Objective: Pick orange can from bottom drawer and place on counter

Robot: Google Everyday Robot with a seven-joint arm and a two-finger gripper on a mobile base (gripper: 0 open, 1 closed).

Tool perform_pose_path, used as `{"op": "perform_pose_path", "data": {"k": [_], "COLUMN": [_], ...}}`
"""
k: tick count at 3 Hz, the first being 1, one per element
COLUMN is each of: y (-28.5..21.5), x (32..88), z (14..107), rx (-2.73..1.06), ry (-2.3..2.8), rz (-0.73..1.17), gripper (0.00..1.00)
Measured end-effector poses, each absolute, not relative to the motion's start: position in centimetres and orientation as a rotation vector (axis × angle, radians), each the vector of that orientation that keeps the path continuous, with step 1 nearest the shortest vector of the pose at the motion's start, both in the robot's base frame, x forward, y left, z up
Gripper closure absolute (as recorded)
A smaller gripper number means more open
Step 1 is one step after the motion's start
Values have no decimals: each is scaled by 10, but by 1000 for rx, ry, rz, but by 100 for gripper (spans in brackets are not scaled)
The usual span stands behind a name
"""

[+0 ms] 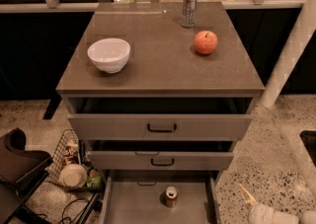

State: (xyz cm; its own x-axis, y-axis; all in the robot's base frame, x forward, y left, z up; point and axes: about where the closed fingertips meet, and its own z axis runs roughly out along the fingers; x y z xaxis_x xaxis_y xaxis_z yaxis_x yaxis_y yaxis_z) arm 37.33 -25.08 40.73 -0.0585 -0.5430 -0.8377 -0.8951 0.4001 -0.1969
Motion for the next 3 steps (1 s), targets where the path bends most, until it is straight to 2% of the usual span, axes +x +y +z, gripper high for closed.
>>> {"op": "perform_pose_path", "data": {"k": [1, 3], "y": [-229, -207], "x": [383, 396], "z": [364, 342], "rx": [-1234, -1224], "ry": [1737, 1706], "rz": [559, 596], "gripper": [0, 0]}}
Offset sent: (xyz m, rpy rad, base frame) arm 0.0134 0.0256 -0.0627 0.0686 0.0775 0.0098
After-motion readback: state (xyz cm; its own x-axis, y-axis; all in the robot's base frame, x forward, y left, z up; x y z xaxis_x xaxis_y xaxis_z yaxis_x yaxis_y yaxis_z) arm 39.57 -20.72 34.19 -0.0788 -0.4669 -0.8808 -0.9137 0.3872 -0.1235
